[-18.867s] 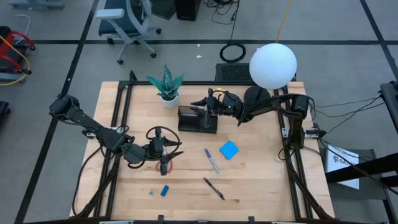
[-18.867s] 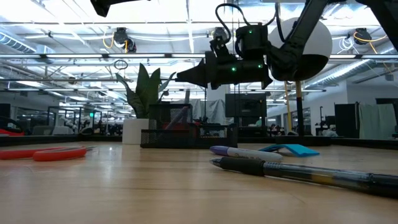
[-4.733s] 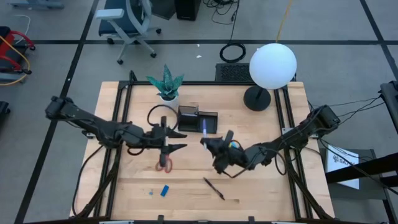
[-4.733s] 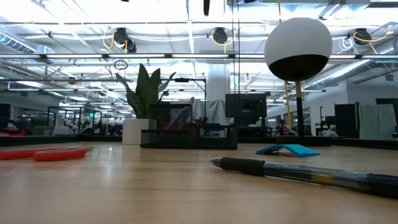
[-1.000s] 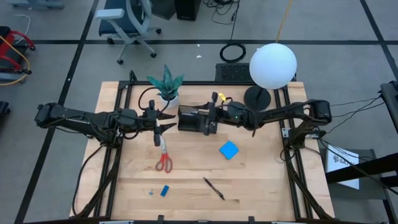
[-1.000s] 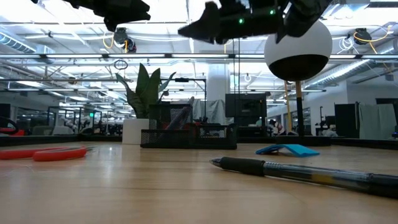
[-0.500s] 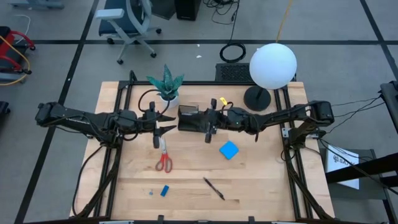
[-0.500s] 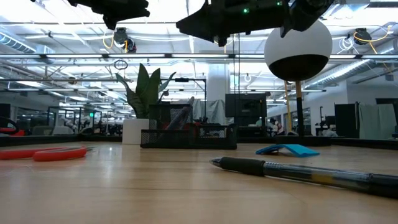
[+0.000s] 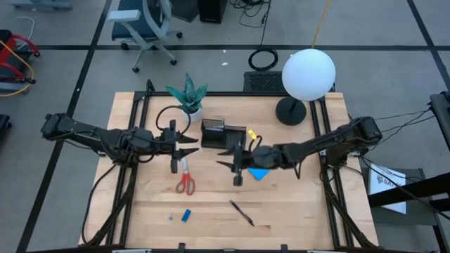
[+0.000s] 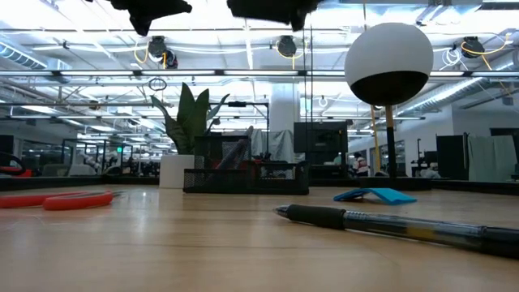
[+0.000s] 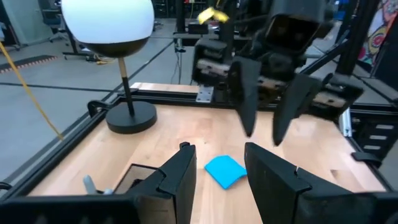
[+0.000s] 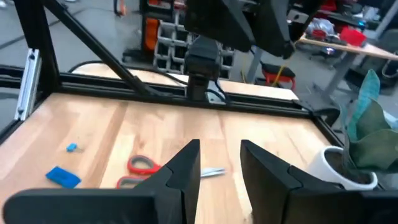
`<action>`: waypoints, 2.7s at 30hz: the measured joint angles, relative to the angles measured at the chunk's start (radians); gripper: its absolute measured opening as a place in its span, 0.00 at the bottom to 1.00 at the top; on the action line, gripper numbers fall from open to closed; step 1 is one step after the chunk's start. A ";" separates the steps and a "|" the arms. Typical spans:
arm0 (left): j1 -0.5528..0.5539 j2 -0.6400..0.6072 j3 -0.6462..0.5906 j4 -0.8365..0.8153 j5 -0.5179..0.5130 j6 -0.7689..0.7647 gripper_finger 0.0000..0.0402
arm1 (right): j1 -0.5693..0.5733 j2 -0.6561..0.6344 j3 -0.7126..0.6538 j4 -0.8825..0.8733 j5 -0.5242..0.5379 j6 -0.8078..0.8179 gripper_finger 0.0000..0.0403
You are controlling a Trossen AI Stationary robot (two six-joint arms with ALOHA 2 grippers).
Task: Pick and place office supplies into organizer
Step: Put the black pen into the black desk organizer
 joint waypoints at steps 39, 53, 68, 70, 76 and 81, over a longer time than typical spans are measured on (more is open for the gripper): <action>-0.110 -0.003 0.000 -0.047 -0.088 -0.053 0.36 | 0.273 0.306 0.489 -1.009 -0.098 1.028 0.27; -0.109 -0.003 0.000 -0.026 -0.089 -0.033 0.36 | 0.277 0.629 0.934 -1.466 -0.191 1.130 0.26; -0.110 -0.003 0.000 -0.027 -0.089 -0.033 0.36 | 0.264 0.684 0.976 -1.573 -0.245 1.215 0.26; -0.110 -0.003 0.000 -0.027 -0.089 -0.034 0.36 | 0.263 0.684 0.976 -1.547 -0.260 1.216 0.26; -0.109 -0.003 0.000 -0.027 -0.089 -0.035 0.36 | 0.263 0.683 0.962 -1.499 -0.264 1.214 0.26; -0.109 -0.003 0.000 -0.027 -0.089 -0.036 0.36 | 0.261 0.684 0.887 -1.450 -0.292 1.218 0.26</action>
